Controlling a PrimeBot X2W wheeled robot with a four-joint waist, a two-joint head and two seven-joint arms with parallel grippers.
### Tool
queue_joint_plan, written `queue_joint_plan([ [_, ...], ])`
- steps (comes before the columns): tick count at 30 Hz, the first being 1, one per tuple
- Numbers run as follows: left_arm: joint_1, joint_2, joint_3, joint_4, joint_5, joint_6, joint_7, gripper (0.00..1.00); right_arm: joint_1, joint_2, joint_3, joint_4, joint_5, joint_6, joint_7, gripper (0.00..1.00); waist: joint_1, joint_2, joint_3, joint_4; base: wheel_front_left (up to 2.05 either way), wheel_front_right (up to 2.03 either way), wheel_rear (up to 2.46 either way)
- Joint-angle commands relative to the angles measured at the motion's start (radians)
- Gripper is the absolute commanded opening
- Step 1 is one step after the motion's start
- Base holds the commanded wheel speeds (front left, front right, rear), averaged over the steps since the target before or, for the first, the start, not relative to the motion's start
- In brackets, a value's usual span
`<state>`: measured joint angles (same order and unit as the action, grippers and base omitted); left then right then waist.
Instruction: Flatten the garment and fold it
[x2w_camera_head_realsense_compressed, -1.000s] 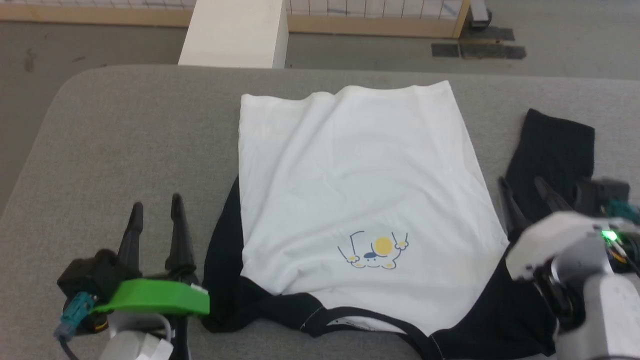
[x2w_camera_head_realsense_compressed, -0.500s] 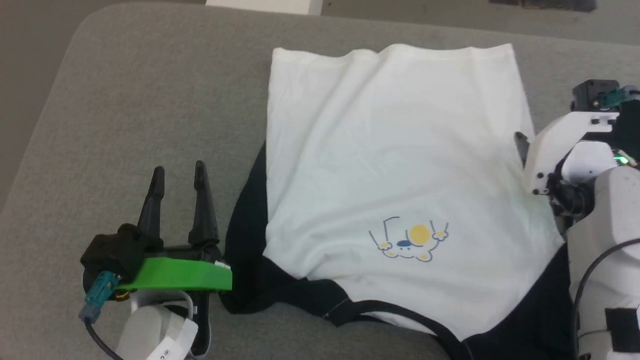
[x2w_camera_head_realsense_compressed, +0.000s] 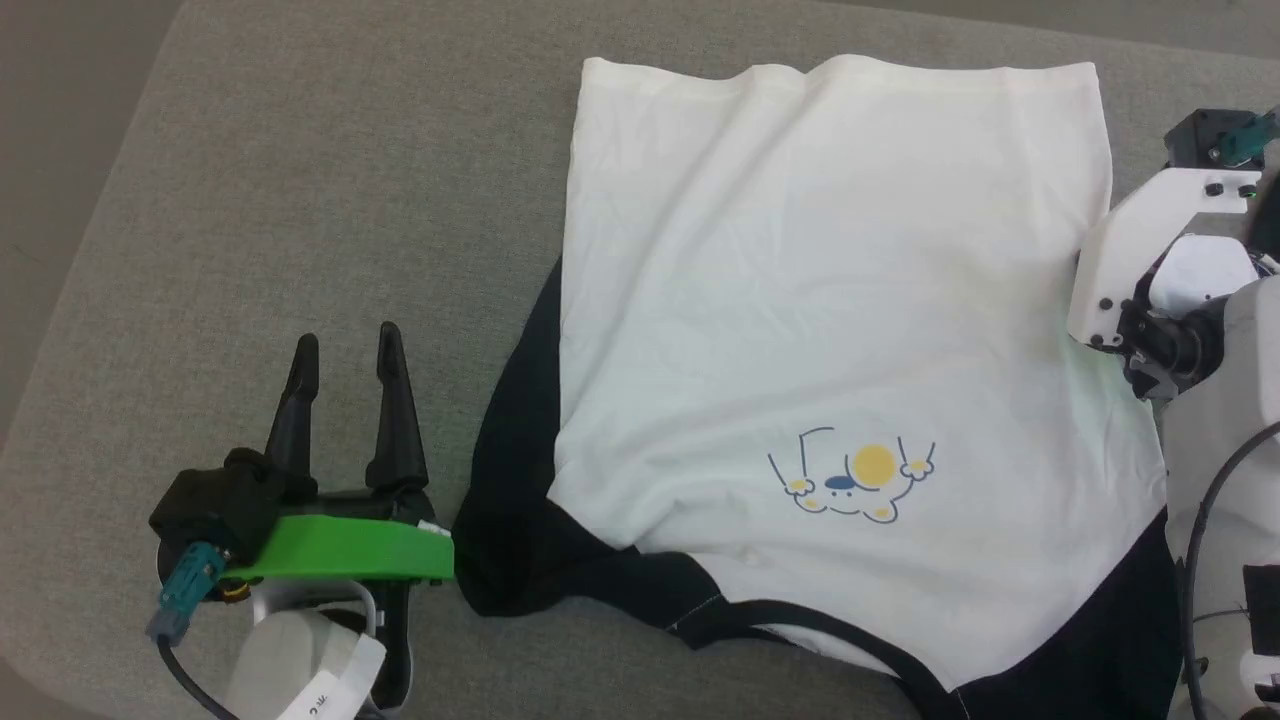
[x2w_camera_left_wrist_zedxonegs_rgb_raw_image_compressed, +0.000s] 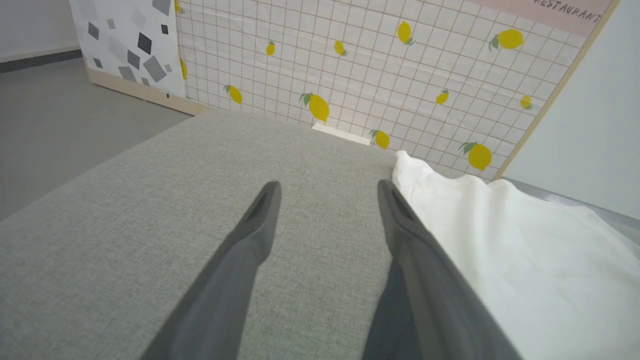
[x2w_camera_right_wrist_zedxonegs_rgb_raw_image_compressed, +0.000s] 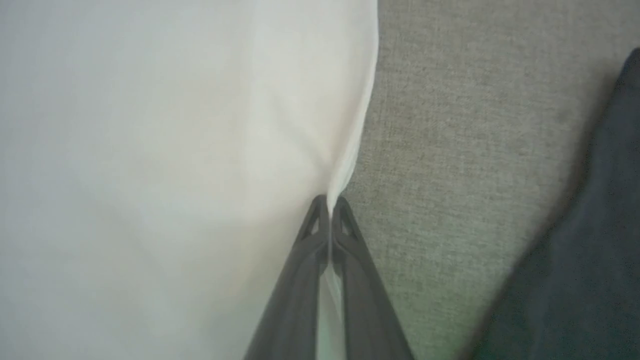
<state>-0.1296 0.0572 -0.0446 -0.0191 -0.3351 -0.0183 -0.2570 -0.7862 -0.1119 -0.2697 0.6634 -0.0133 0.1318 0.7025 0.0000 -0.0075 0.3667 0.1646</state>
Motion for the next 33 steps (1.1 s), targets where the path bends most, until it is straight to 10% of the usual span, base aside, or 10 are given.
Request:
queue_joint_plan([
  [1,-0.02,-0.006,0.002,0.0,0.005,-0.008,-0.005,1.0,0.029,-0.004,0.005,0.013,0.009,-0.001,-0.013,0.0,0.0,0.0073,0.0,-0.003,0.0,0.0,0.0],
  [17,-0.012,-0.007,-0.015,0.014,0.001,0.0,-0.005,1.0,0.042,-0.106,-0.309,-0.064,-0.159,-0.001,-0.216,0.0,0.0,0.0073,-0.007,-0.023,0.0,0.0,0.0],
  [20,-0.006,-0.007,-0.012,0.021,0.005,-0.002,-0.005,1.0,0.065,-0.076,-0.34,-0.066,-0.145,-0.001,-0.233,1.0,0.0,0.0073,-0.021,-0.034,0.0,0.0,0.0],
  [33,0.042,-0.007,-0.038,0.076,0.043,-0.039,-0.005,1.0,0.559,0.037,0.015,-0.473,0.192,-0.001,-0.678,1.0,0.0,0.0073,-0.162,-0.128,0.0,0.0,0.0],
])
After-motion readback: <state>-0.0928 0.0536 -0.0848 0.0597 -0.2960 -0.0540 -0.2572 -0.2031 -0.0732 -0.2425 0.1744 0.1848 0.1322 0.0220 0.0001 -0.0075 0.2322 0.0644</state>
